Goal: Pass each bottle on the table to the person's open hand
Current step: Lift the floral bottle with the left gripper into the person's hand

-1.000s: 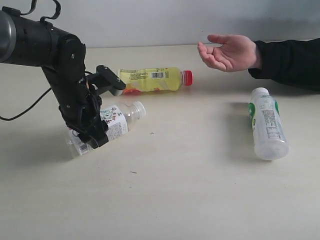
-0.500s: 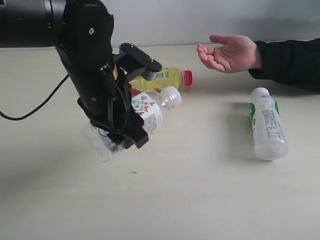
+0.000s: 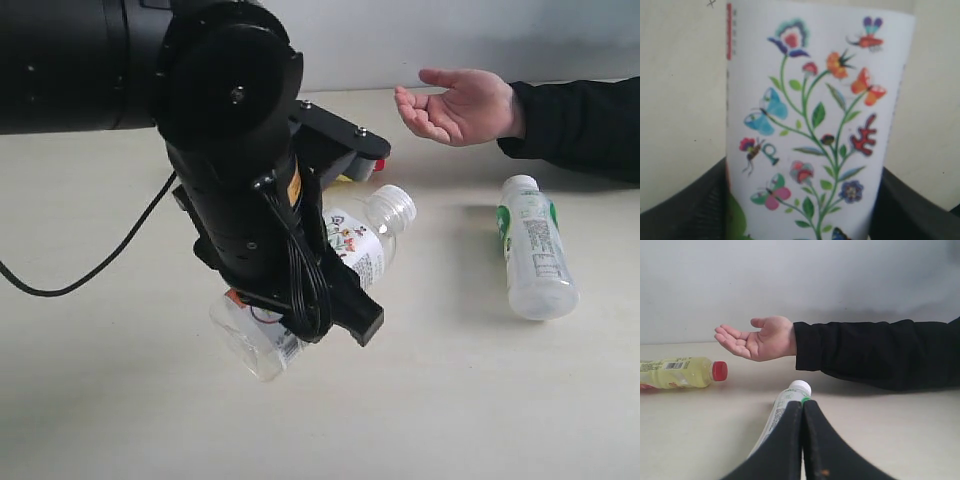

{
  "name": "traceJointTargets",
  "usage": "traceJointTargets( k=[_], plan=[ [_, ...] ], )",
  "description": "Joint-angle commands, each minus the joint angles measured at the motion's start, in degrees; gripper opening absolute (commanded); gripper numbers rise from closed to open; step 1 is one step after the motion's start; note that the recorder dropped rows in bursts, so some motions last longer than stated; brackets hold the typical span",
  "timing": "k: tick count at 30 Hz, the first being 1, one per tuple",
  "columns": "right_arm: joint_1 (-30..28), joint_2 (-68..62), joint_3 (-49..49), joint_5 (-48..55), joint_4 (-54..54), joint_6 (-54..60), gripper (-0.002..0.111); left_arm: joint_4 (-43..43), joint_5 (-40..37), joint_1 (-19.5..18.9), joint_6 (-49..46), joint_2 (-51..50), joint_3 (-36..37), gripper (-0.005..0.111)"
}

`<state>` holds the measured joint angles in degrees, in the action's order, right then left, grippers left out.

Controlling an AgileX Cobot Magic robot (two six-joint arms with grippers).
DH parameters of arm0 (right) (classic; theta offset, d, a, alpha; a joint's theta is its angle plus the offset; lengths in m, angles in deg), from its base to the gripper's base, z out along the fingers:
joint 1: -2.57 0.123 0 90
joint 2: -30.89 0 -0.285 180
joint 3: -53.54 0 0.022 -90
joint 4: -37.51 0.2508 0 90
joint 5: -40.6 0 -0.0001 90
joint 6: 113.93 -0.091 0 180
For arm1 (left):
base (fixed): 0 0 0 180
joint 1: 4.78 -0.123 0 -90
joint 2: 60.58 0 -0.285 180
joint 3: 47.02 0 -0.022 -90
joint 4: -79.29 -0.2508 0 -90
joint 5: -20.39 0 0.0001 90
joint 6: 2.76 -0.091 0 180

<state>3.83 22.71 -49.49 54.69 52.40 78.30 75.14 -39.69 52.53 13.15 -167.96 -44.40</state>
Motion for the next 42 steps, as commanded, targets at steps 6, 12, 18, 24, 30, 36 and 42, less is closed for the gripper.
traceJointTargets(
  k=[6, 12, 18, 24, 30, 36, 42],
  plan=[
    [0.1, 0.4, 0.3, -0.5, 0.1, 0.0, 0.000, -0.9, 2.8, 0.3, 7.0, 0.3, -2.9, 0.000],
    [0.1, 0.4, 0.3, -0.5, 0.1, 0.0, 0.000, 2.0, 9.6, 0.4, 7.4, 0.3, -9.0, 0.000],
    [0.1, 0.4, 0.3, -0.4, 0.1, 0.0, 0.000, 2.2, 30.3, -0.4, 16.0, -0.2, -11.5, 0.000],
    [0.1, 0.4, 0.3, -0.4, 0.1, 0.0, 0.000, 2.2, 47.7, -4.0, 29.5, -3.0, -11.5, 0.000],
    [0.1, 0.4, 0.3, -0.4, 0.1, 0.0, 0.000, 2.4, 58.0, -6.0, 37.0, -7.6, -11.5, 0.000],
    [0.1, 0.4, 0.3, -0.4, 0.1, 0.0, 0.000, 2.4, 62.4, -6.1, 40.4, -12.3, -14.8, 0.000],
    [0.1, 0.4, 0.3, -0.4, 0.1, 0.0, 0.000, 2.4, 58.4, -6.5, 45.0, -17.0, -22.1, 0.000]
  ],
)
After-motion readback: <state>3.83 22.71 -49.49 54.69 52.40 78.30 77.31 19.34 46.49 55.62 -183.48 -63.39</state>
